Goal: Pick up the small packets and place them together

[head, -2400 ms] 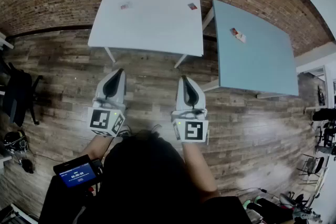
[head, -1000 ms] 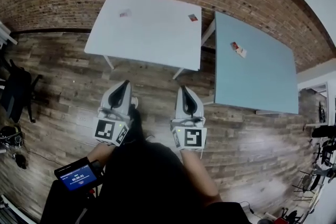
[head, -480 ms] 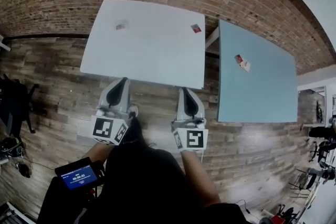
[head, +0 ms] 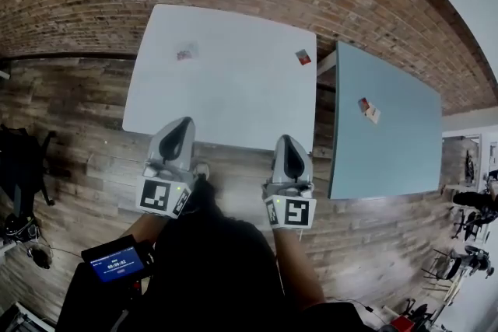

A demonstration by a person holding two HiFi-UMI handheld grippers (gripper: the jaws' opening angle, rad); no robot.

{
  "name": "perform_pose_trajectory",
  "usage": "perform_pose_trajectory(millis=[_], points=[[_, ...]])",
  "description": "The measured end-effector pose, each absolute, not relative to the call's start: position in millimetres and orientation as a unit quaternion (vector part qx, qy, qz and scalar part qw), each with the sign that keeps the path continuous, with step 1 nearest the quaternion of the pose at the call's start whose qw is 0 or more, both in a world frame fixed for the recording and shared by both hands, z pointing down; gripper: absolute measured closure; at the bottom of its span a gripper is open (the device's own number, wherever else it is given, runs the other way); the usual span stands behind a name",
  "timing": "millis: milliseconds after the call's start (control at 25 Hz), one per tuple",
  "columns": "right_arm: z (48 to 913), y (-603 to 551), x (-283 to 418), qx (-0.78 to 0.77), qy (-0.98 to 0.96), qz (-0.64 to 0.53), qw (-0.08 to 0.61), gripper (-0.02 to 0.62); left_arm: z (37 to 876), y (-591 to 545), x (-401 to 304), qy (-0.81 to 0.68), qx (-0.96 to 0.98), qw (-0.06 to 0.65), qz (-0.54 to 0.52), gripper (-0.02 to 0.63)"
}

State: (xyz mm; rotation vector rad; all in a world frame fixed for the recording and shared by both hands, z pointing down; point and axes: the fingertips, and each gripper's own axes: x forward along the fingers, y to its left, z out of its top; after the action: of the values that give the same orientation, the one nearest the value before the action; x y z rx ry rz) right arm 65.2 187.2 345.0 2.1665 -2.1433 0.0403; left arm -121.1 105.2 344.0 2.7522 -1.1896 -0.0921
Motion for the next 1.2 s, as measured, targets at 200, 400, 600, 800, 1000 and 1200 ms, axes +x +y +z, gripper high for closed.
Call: perform_pose_trajectory(millis=[200,400,600,800,1000,1200], points=[[357,161,63,0.721,-0.690,0.025,0.058,0.592,354,76,-132,-0.381,0.921,0.078,-0.026,0.606],[360,143,59,0.723,-0.687,0.031,0.070,0.592,354,49,-136,-0.386,0.918,0.084,-0.033,0.606],[356,132,68,0.721,-0.689,0.025,0.076,0.592,355,41,-137,-0.397,0.911,0.105,-0.045,0.606],[363,122,77,0.712,-0.697,0.030,0.076,0.592,353,36,-134,-0.408,0.907,0.097,-0.047,0.606],[374,111,97,0.702,-0.707,0.036,0.081,0.592,358,31,-124,-0.431,0.896,0.096,-0.040,0.606],[382,94,134,0.697,-0.711,0.038,0.082,0.592,354,20,-101,-0.442,0.893,0.080,-0.035,0.606]])
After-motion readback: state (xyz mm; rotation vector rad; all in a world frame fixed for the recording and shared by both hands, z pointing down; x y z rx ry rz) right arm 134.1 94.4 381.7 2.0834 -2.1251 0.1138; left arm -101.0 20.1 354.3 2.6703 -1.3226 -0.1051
